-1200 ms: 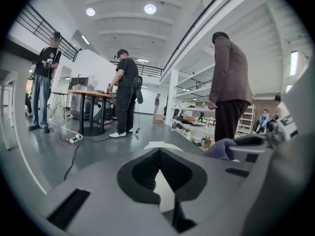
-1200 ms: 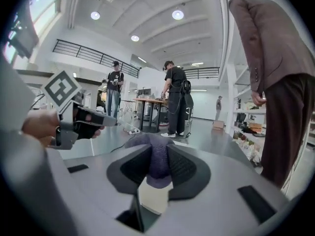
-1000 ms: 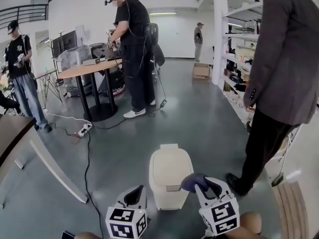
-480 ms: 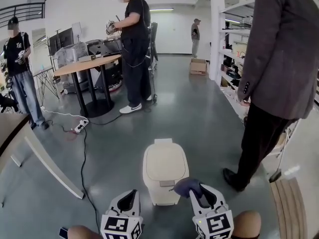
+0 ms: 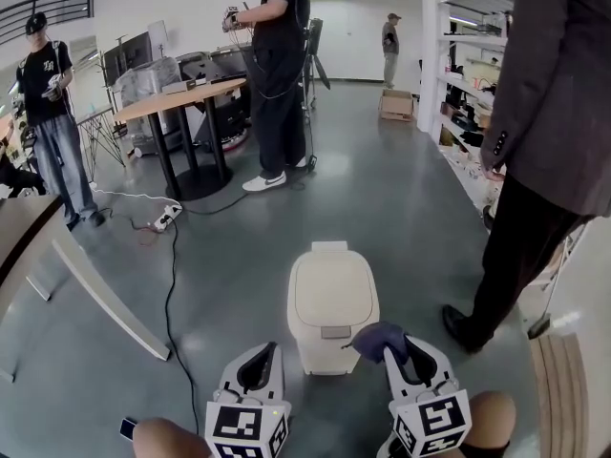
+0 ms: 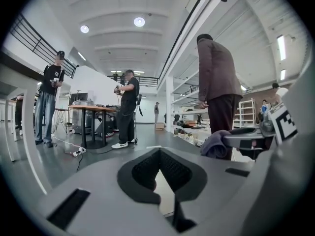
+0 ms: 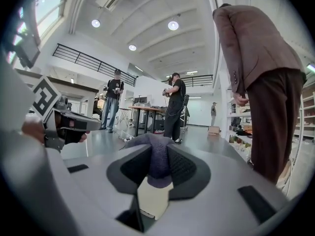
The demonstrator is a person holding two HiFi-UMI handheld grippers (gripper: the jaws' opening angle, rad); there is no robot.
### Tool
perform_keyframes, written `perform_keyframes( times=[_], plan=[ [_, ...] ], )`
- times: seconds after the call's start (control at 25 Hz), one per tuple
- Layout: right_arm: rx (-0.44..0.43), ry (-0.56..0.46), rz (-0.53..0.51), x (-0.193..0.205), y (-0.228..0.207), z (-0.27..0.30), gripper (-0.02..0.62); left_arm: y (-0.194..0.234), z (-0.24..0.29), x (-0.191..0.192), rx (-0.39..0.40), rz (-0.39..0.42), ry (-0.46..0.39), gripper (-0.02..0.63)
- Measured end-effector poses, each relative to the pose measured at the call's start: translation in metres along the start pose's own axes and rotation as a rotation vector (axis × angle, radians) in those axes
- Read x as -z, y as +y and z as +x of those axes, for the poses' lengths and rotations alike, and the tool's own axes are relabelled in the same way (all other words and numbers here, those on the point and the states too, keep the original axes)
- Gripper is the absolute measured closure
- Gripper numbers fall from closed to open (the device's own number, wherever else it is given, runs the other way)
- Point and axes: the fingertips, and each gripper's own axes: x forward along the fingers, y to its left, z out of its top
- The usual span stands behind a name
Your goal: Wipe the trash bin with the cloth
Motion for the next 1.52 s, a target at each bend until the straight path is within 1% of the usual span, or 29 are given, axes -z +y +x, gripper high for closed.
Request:
perform_keyframes(
  times=[0.24, 0.4, 0.72, 0.88, 1.08, 1.36, 1.52],
  plan=[
    [-0.018, -0.001, -0.014, -0.001, 0.01, 0.003, 0.502, -0.002, 0.004, 0.004, 0.014, -0.001, 0.011, 0.606],
    [-0.033, -0.001, -0.013, -0.002, 0.016, 0.004, 0.502, -0.003, 0.004, 0.003, 0.004, -0.012, 0.005, 0.606],
    [-0.044, -0.007, -0.026, -0.002, 0.018, 0.003, 0.502, -0.007, 0.004, 0.006, 0.006, -0.014, 0.013, 0.606],
    [-0.046, -0.011, -0.039, -0.002, 0.019, 0.002, 0.502, -0.009, 0.009, 0.015, 0.023, -0.01, 0.007, 0.606],
    [-0.052, -0.012, -0.04, -0.003, 0.021, 0.002, 0.502, -0.01, 0.009, 0.017, 0.022, -0.006, 0.014, 0.606],
    [-0.044, -0.006, -0.039, -0.003, 0.023, 0.002, 0.502, -0.01, 0.009, 0.019, 0.026, -0.01, 0.016, 0.606],
    [-0.027, -0.024, -0.06, -0.009, 0.022, -0.001, 0.503, -0.01, 0.009, 0.02, 0.029, -0.007, 0.019, 0.606]
  ],
)
